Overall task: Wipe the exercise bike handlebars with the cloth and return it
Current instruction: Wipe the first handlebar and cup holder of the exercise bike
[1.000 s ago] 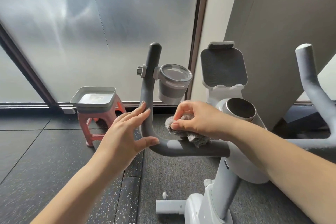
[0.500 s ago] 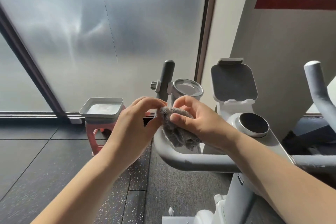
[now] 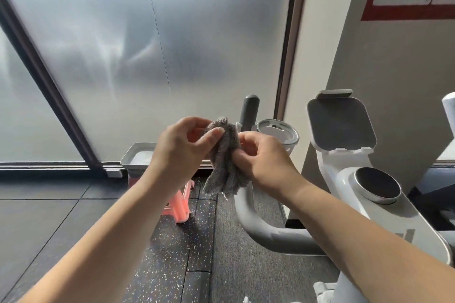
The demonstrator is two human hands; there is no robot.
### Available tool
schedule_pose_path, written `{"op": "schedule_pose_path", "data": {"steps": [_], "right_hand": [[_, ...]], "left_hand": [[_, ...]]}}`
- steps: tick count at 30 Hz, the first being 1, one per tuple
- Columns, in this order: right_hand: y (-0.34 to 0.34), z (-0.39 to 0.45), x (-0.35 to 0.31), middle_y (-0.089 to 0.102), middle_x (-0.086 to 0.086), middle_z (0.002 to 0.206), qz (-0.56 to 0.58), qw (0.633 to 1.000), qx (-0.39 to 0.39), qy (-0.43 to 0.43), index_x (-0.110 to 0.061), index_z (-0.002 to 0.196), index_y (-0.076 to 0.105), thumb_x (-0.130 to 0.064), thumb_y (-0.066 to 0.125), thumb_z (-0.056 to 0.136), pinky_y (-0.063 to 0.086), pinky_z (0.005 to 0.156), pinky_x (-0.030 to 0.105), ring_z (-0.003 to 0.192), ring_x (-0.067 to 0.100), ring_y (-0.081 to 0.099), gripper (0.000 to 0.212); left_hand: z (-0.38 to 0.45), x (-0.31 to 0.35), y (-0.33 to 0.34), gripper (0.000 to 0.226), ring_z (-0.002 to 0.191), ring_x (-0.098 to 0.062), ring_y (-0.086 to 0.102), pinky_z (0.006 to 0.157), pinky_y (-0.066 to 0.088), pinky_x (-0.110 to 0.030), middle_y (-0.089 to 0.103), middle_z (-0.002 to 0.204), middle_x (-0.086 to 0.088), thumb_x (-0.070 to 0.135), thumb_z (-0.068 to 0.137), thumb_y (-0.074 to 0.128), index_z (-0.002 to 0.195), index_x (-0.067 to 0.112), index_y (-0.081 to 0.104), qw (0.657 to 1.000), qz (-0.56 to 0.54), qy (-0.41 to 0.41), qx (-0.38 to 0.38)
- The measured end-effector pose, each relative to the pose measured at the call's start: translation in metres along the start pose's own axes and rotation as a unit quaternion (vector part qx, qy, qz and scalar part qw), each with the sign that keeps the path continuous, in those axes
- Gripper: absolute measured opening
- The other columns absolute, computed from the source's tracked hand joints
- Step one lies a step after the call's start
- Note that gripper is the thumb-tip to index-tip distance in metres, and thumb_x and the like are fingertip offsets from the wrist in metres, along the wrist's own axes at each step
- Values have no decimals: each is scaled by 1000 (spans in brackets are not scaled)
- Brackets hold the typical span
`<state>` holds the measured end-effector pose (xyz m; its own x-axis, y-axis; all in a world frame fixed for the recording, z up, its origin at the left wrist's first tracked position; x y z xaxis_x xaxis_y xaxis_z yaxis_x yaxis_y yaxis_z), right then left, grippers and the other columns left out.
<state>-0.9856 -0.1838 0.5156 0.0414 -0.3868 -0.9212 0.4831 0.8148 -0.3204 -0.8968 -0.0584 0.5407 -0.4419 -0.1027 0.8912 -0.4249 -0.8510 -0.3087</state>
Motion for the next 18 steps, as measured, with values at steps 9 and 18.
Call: {"op": "schedule_pose_path", "data": {"steps": [9, 18], "right_hand": [[13, 12, -3, 65, 5, 81, 178, 980, -3, 85, -10, 100, 61, -5, 59, 88, 54, 65, 25, 73, 15, 61, 13], [20, 15, -6, 64, 6, 89, 187, 975, -17, 116, -9, 107, 59, -32, 63, 87, 58, 60, 33, 62, 13, 65, 31]], "left_hand": [[0, -20, -1, 12, 56, -11, 55, 56, 47, -25, 65, 60, 4, 20, 86, 63, 77, 13, 67, 995, -66, -69, -38], [12, -19, -11, 14, 67, -15, 64, 60, 56, -34, 67, 76, 5, 27, 76, 73, 80, 27, 59, 995, 72, 37, 54]]}}
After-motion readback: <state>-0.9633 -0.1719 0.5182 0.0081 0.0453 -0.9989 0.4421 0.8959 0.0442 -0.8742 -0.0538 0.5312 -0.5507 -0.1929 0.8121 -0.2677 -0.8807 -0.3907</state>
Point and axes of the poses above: each hand's wrist, its own z-axis towards the middle knuckle, its own y-axis out of the palm, x = y × z, the point moved 4 cm from there along z, towards the middle knuckle
